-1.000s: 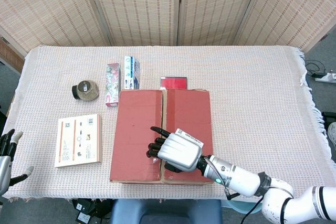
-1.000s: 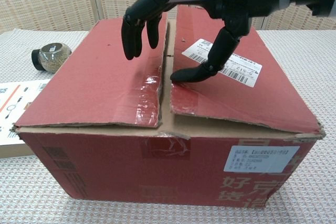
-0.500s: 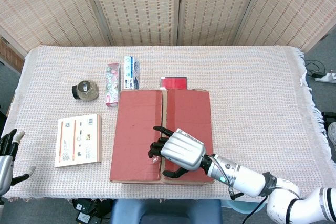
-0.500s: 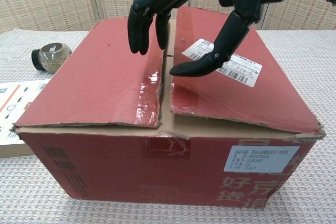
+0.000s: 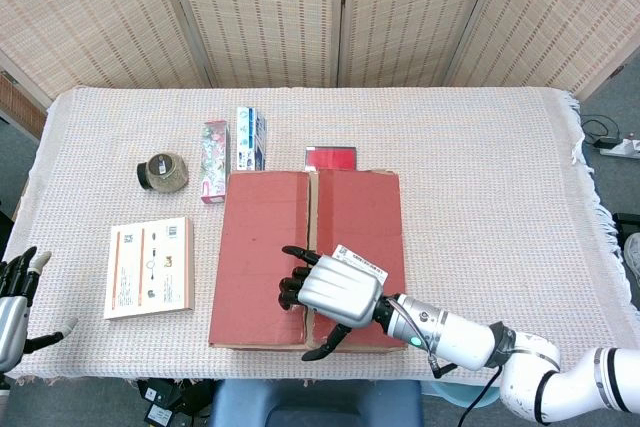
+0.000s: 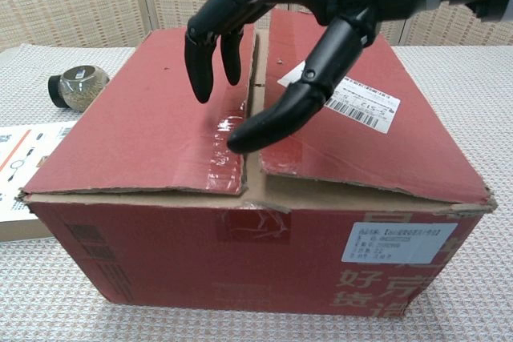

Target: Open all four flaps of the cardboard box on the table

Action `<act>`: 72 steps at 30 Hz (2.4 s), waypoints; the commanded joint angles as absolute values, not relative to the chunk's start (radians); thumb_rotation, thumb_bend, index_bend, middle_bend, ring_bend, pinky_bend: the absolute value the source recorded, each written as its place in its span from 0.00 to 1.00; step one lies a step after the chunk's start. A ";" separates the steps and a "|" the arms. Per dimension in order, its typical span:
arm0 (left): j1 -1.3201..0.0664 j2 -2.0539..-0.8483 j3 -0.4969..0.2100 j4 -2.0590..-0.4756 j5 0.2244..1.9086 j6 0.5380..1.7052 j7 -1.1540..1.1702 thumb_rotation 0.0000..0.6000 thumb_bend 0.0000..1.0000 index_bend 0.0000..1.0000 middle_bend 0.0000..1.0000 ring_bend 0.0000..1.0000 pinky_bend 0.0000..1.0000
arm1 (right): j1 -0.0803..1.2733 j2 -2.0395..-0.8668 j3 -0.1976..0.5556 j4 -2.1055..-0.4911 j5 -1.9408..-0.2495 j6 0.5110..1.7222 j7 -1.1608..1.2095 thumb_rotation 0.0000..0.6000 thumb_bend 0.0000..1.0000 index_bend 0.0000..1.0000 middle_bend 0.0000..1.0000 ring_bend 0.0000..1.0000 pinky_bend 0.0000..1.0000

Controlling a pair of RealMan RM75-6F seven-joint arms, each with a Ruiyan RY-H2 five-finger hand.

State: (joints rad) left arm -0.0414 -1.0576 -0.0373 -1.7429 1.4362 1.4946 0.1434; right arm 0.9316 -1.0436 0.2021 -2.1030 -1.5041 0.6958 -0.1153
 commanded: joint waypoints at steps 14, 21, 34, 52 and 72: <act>-0.046 -1.061 -0.038 -1.735 1.430 1.482 0.135 0.80 0.21 0.00 0.00 0.00 0.00 | 0.904 -1.056 0.149 -2.106 -1.445 0.762 -0.300 0.42 0.13 0.44 0.41 0.39 0.00; -0.054 -1.057 -0.046 -1.733 1.421 1.474 0.134 0.81 0.21 0.00 0.00 0.00 0.00 | 0.835 -1.003 0.129 -2.131 -1.530 0.867 -0.254 0.42 0.13 0.46 0.43 0.42 0.00; -0.106 -1.045 -0.076 -1.750 1.464 1.460 0.146 0.80 0.21 0.00 0.00 0.00 0.00 | 0.635 -0.814 0.074 -2.133 -1.736 1.165 -0.074 0.42 0.13 0.46 0.43 0.43 0.00; -0.267 -0.965 -0.114 -1.817 1.585 1.325 -0.008 0.81 0.21 0.01 0.01 0.01 0.00 | 0.383 -0.721 -0.018 -1.965 -1.781 1.414 0.160 0.41 0.13 0.46 0.44 0.44 0.00; -0.627 -0.933 -0.127 -1.929 1.890 1.083 -0.300 0.15 0.20 0.12 0.12 0.07 0.00 | 0.292 -0.761 0.000 -1.869 -1.733 1.479 0.245 0.41 0.13 0.46 0.44 0.44 0.00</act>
State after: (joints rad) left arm -0.5758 -0.9301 -0.1247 -1.9056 1.8693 1.1299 -0.2550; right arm 0.2927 -0.7609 -0.0002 -1.8690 -1.7327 1.4796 0.2451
